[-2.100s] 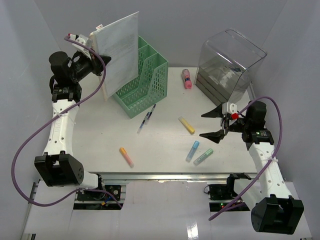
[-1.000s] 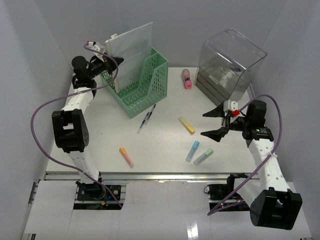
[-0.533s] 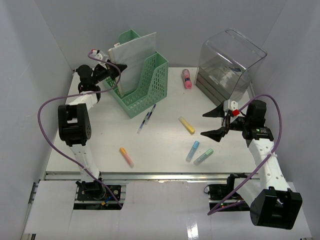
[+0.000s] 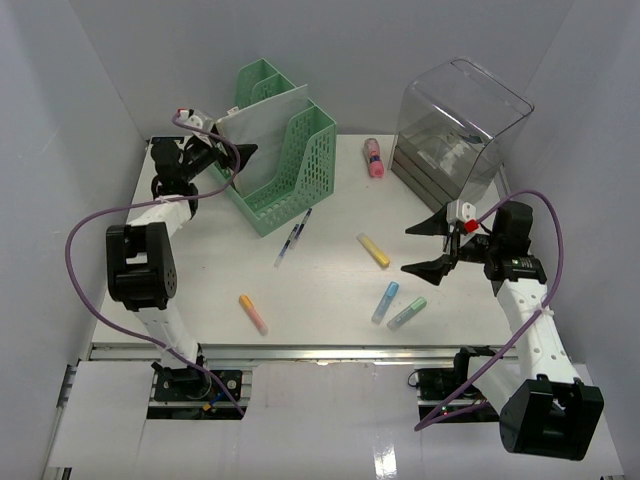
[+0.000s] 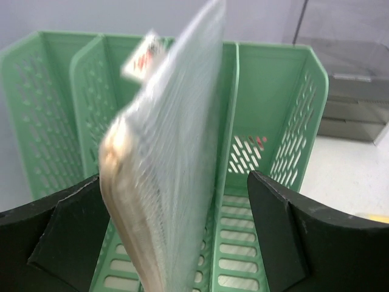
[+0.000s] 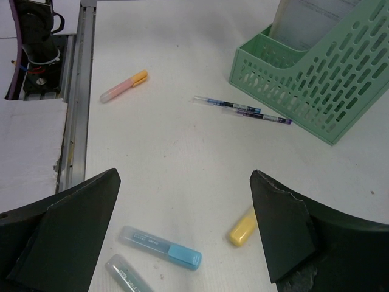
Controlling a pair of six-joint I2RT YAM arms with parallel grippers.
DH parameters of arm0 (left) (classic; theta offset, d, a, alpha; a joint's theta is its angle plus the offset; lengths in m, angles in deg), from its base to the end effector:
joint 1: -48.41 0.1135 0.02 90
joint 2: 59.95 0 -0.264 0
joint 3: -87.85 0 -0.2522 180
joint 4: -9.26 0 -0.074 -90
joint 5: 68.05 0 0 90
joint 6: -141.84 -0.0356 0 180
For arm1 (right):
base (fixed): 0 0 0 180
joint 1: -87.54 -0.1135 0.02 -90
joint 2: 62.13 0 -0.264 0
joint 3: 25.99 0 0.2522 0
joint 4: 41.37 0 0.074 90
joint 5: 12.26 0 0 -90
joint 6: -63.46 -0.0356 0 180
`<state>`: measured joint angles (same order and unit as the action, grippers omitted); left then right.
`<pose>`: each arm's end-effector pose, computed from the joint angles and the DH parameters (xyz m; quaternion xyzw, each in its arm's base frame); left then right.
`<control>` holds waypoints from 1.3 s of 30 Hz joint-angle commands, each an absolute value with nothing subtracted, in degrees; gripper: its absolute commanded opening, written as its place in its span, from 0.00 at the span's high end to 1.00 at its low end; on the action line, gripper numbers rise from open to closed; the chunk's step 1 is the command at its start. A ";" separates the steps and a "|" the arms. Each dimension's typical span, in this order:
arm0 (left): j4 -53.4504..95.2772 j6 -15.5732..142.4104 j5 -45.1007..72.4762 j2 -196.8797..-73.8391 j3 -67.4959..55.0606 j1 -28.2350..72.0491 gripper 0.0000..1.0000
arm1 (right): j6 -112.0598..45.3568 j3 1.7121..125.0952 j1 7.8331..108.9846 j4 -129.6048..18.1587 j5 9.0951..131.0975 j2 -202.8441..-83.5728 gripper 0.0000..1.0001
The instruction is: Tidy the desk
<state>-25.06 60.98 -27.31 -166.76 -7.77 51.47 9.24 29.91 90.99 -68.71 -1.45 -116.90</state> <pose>0.4255 -0.0043 0.2900 0.2609 0.6039 -0.2997 0.6910 0.1940 0.0233 0.2985 -0.5056 0.5346 0.3730 0.5652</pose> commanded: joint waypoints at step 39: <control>-27.53 109.03 -2.57 -157.49 -26.72 15.90 0.35 | -14.94 61.51 88.48 -82.49 45.66 -123.04 0.32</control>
<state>-21.42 106.48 -9.12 -149.99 -34.23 19.71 -15.17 64.50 83.43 -82.62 54.06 -128.27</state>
